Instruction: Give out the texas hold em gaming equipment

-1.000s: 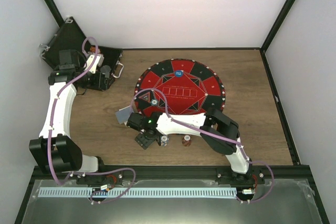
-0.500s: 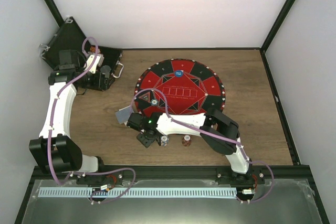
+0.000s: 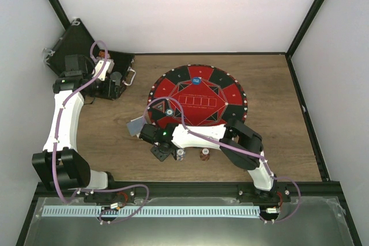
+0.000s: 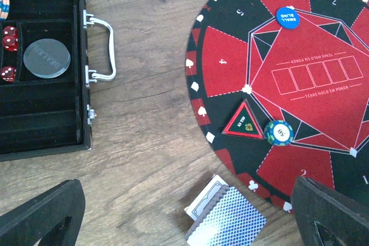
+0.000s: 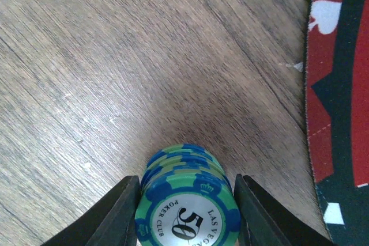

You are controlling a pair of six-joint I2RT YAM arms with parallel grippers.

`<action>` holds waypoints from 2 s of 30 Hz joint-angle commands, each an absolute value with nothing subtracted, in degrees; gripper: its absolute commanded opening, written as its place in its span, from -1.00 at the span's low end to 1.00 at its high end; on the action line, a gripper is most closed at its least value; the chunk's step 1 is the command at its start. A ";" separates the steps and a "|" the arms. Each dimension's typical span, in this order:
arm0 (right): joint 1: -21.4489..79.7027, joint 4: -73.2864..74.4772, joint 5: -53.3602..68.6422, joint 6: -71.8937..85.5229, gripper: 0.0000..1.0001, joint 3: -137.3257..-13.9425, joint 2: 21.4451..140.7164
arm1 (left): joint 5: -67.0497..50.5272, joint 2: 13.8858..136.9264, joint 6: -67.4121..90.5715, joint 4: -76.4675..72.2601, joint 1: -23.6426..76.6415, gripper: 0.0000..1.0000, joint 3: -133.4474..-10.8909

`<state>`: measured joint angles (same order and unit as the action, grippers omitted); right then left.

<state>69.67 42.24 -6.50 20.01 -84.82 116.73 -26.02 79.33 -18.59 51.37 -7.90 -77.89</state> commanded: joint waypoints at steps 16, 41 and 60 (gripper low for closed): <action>55.55 46.29 -11.17 17.72 -0.40 -93.80 110.26 | -27.06 78.39 -19.42 51.79 -8.28 1.00 -78.86; 26.25 43.00 -10.92 14.76 -0.45 -120.52 139.83 | -27.44 79.95 -19.70 52.04 -8.31 1.00 -78.90; 24.02 44.94 -9.82 14.85 -0.14 -128.84 146.19 | -27.33 81.45 -19.34 51.86 -8.31 1.00 -79.89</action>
